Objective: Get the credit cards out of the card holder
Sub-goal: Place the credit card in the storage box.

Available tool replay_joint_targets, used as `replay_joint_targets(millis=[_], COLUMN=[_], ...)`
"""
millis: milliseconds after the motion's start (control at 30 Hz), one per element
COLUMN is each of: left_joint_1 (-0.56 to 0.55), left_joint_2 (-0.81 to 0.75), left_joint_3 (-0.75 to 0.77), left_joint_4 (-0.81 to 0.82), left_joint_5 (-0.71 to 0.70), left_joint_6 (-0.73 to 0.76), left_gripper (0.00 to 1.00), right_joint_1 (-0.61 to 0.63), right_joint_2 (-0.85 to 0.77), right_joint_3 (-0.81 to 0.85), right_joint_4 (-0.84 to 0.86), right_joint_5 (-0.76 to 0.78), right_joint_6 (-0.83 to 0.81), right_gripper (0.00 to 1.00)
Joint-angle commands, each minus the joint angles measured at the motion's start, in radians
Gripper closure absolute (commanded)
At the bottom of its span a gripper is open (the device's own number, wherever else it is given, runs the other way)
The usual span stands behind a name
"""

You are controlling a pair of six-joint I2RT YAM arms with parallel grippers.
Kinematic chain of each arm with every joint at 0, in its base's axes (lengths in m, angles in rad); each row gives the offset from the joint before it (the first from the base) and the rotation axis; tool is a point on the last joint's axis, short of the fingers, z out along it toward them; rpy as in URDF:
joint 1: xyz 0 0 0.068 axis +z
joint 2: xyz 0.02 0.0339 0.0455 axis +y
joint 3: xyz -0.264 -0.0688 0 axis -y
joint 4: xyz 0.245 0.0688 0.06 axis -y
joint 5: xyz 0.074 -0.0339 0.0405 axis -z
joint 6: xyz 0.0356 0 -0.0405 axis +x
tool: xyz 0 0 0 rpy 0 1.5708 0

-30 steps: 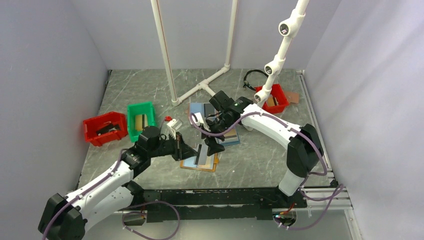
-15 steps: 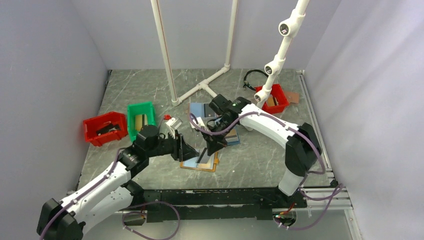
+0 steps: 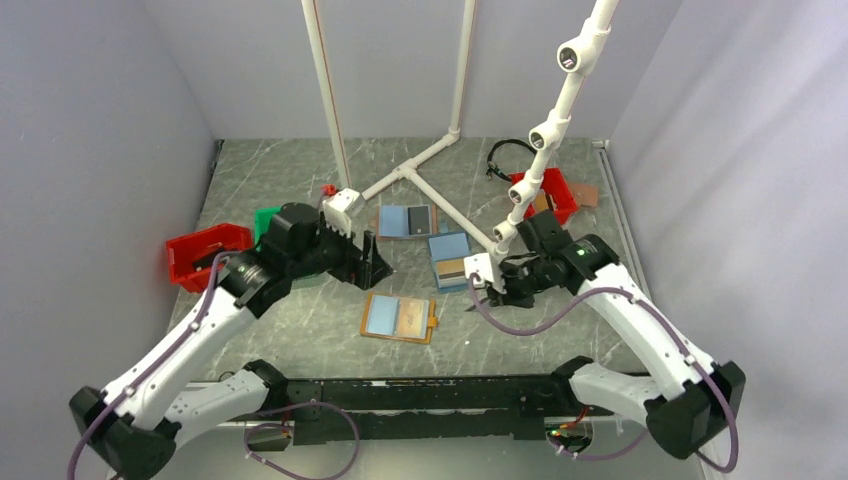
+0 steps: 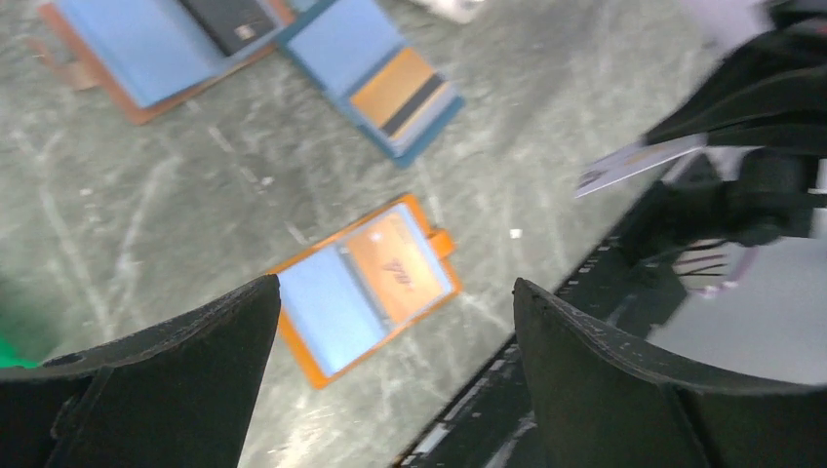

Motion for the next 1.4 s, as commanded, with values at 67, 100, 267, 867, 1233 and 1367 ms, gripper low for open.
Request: replay_joint_targets(millis=[67, 100, 267, 867, 1233, 1367], left_joint_1=[0.007, 0.007, 0.045, 0.074, 0.104, 0.116], left_joint_2=[0.126, 0.127, 0.093, 0.036, 0.044, 0.043], left_joint_3=[0.058, 0.041, -0.033, -0.080, -0.081, -0.081], left_joint_4=[-0.138, -0.122, -0.090, -0.086, -0.079, -0.079], left_joint_5=[-0.187, -0.190, -0.150, -0.180, -0.164, -0.157], left_joint_6=[0.210, 0.208, 0.207, 0.202, 0.206, 0.206], left_gripper=[0.07, 0.07, 0.08, 0.09, 0.10, 0.10], right_joint_1=[-0.198, -0.246, -0.530, -0.938, -0.909, -0.868], right_joint_2=[-0.129, -0.144, -0.131, 0.266, 0.460, 0.540], right_joint_3=[-0.096, -0.104, -0.100, 0.108, 0.331, 0.399], right_joint_4=[-0.077, -0.085, -0.148, 0.447, 0.596, 0.621], right_joint_5=[0.077, 0.071, 0.018, 0.042, 0.073, 0.093], right_joint_6=[-0.085, -0.102, -0.238, 0.460, 0.804, 0.886], right_gripper=[1.00, 1.00, 1.00, 1.00, 1.00, 1.00])
